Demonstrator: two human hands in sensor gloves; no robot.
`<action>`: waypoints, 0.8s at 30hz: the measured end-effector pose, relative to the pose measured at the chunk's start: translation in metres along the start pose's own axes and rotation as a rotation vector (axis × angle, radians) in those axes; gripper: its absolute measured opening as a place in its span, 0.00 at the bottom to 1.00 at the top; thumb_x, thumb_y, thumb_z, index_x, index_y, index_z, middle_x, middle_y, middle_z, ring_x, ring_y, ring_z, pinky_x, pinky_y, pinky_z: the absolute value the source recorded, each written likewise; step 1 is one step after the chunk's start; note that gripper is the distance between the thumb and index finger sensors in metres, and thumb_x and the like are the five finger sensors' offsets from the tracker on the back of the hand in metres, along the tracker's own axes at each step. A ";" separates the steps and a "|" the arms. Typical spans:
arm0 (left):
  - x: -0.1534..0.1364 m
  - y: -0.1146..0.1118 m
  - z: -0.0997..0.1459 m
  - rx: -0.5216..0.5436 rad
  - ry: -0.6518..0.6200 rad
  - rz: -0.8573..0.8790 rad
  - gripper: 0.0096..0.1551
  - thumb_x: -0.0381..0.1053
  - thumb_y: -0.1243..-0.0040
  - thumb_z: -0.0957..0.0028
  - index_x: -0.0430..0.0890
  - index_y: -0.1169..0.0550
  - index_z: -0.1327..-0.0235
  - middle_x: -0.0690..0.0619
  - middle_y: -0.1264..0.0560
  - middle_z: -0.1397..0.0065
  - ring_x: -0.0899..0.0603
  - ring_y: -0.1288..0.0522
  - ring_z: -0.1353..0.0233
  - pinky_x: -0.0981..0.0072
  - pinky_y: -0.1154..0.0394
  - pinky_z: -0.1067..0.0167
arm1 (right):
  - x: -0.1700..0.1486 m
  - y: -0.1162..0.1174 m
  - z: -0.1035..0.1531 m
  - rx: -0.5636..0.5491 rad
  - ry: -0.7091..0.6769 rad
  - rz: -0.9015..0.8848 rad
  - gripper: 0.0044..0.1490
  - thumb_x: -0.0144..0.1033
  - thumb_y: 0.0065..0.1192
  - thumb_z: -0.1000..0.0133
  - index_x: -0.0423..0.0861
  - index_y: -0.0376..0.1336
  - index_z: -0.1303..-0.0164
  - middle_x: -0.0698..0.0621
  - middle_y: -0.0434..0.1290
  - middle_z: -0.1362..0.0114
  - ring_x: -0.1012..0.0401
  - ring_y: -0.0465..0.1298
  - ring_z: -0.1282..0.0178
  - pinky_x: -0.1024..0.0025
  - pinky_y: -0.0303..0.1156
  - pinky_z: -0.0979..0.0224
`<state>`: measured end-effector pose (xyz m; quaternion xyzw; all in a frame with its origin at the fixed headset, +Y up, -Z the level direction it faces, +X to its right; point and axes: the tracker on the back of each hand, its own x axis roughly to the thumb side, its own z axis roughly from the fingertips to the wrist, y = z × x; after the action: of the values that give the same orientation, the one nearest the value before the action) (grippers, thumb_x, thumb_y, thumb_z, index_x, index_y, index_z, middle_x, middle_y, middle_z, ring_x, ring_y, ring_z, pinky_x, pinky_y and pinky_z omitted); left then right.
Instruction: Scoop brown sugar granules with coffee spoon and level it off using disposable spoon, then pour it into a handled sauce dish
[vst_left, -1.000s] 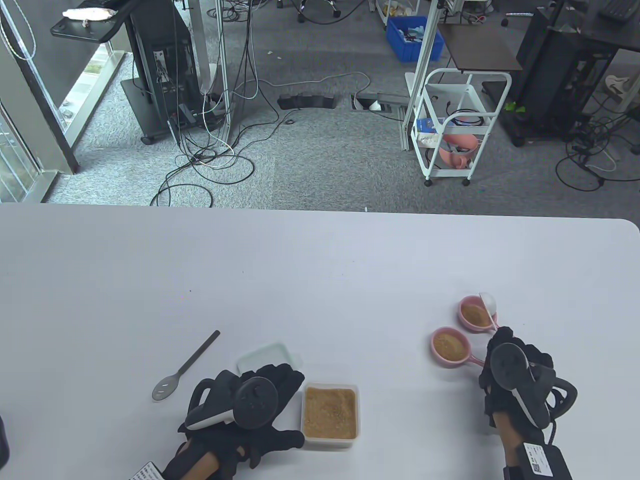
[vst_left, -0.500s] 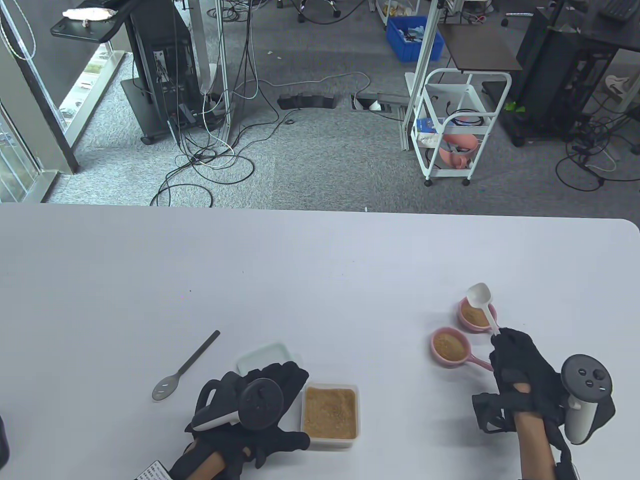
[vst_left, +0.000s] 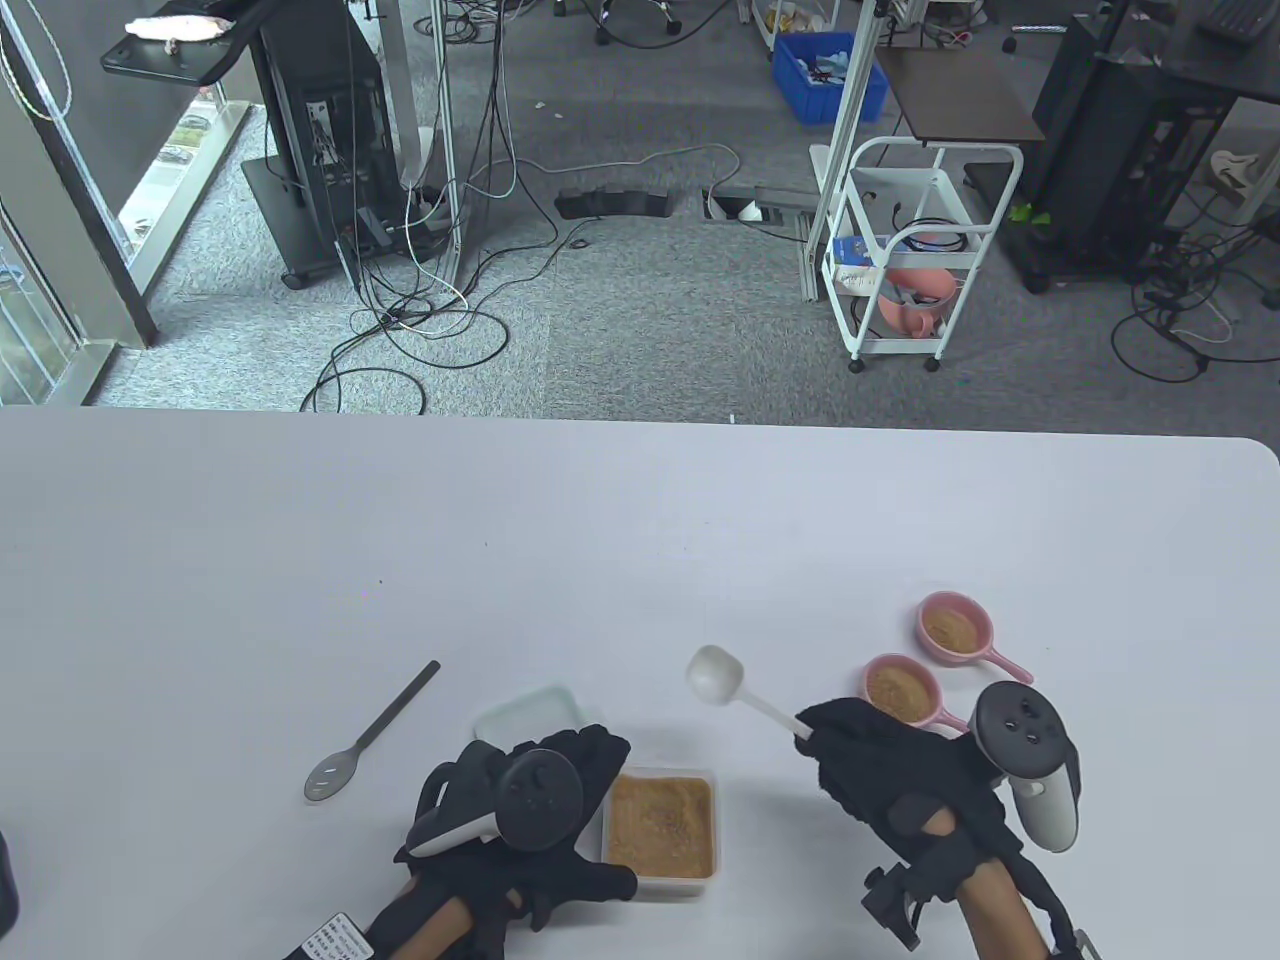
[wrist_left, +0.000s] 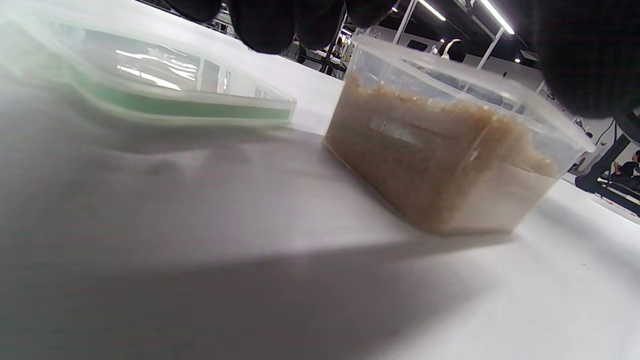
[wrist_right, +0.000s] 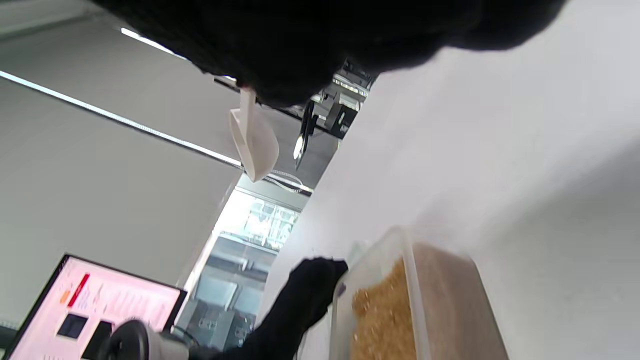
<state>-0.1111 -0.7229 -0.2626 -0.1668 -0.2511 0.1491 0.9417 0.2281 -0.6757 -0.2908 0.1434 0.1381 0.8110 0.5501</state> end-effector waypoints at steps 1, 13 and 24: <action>0.000 -0.001 -0.001 -0.003 0.000 0.002 0.69 0.85 0.42 0.65 0.56 0.52 0.15 0.54 0.51 0.10 0.37 0.45 0.10 0.40 0.47 0.17 | 0.002 0.006 -0.002 0.038 -0.002 0.042 0.27 0.41 0.67 0.44 0.40 0.71 0.39 0.52 0.81 0.63 0.55 0.78 0.73 0.47 0.73 0.49; 0.000 -0.003 -0.003 -0.025 0.003 0.006 0.68 0.85 0.42 0.64 0.57 0.51 0.14 0.55 0.46 0.11 0.38 0.42 0.11 0.39 0.46 0.17 | 0.044 0.051 0.004 0.090 -0.145 0.808 0.27 0.40 0.70 0.46 0.41 0.74 0.40 0.50 0.82 0.63 0.54 0.78 0.72 0.45 0.72 0.47; 0.000 -0.003 -0.003 -0.032 0.007 -0.001 0.68 0.85 0.42 0.63 0.56 0.51 0.14 0.54 0.45 0.12 0.38 0.41 0.11 0.39 0.46 0.18 | 0.080 0.109 0.025 0.080 -0.288 1.387 0.26 0.41 0.75 0.50 0.43 0.77 0.44 0.50 0.84 0.68 0.54 0.79 0.77 0.47 0.74 0.49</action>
<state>-0.1087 -0.7262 -0.2639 -0.1823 -0.2501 0.1440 0.9399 0.1162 -0.6387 -0.2199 0.3242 -0.0293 0.9416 -0.0860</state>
